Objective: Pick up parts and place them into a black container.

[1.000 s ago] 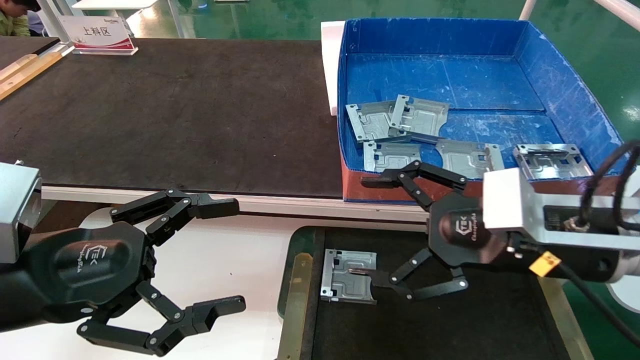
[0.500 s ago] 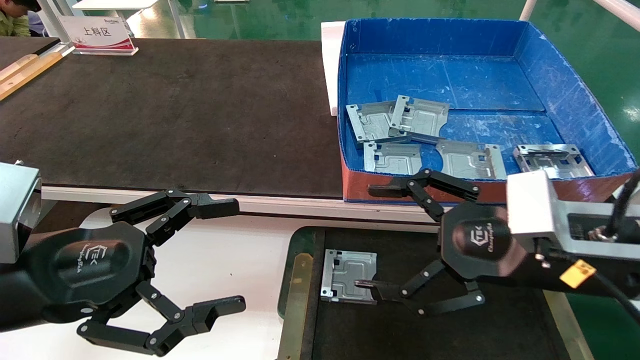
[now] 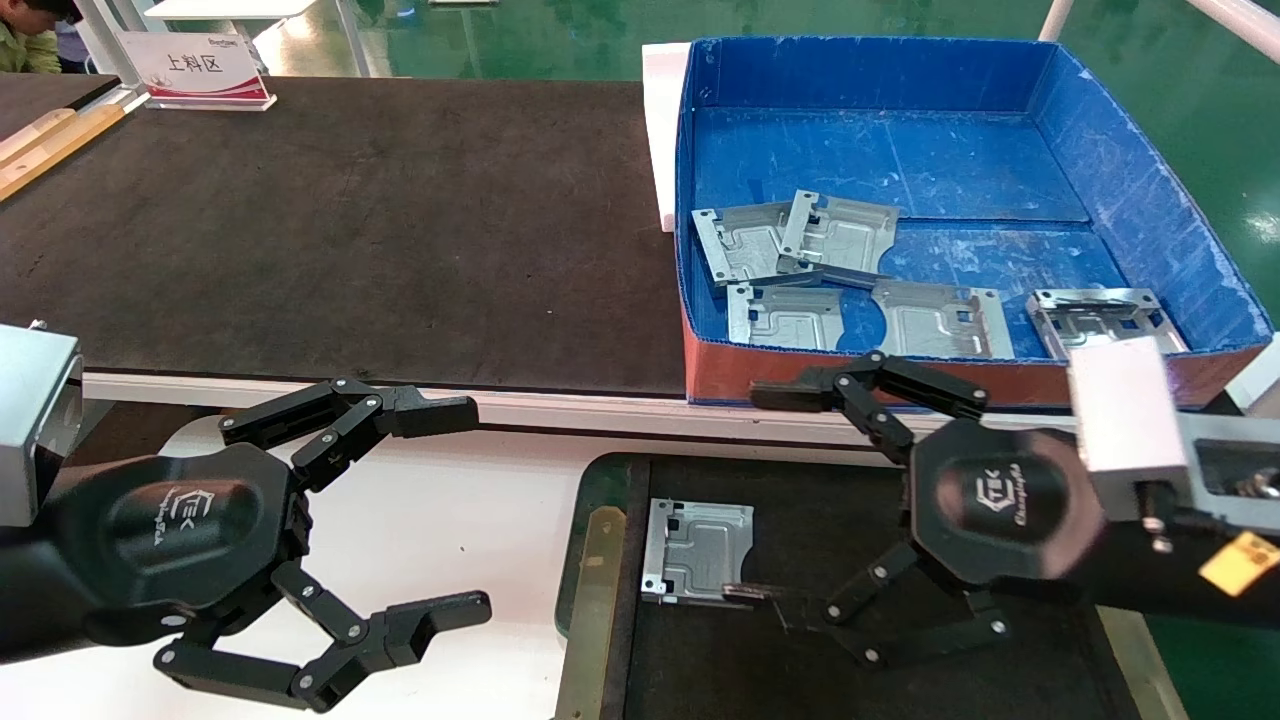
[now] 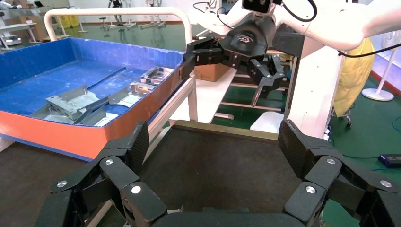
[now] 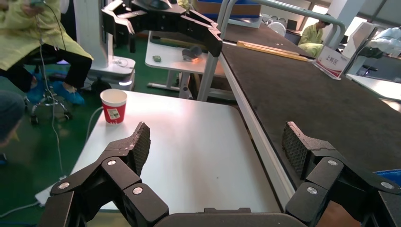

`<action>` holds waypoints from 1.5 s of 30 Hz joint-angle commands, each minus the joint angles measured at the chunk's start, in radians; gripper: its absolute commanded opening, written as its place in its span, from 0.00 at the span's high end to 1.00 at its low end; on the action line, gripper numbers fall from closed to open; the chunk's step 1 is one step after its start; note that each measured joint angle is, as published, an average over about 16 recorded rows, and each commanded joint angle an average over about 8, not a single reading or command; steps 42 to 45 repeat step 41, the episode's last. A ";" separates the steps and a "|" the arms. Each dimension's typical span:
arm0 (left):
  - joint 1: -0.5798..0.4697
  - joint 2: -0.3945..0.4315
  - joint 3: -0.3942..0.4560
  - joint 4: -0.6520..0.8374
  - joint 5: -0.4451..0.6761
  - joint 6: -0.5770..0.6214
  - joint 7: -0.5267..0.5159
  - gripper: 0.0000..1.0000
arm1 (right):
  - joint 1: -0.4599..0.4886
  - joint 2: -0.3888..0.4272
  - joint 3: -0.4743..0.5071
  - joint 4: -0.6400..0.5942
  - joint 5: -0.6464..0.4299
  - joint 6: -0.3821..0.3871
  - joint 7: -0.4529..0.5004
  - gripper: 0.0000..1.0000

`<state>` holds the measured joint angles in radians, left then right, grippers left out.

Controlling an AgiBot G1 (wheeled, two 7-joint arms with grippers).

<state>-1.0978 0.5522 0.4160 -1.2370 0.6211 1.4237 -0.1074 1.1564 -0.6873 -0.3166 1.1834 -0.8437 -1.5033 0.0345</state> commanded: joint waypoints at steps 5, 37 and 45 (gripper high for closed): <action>0.000 0.000 0.000 0.000 0.000 0.000 0.000 0.00 | -0.021 0.020 0.010 0.026 0.029 0.002 0.040 0.00; 0.000 0.000 0.000 0.000 0.000 0.000 0.000 0.00 | -0.087 0.081 0.040 0.106 0.122 0.008 0.157 0.00; 0.000 0.000 0.000 0.000 0.000 0.000 0.000 0.00 | -0.086 0.080 0.040 0.105 0.120 0.008 0.156 0.00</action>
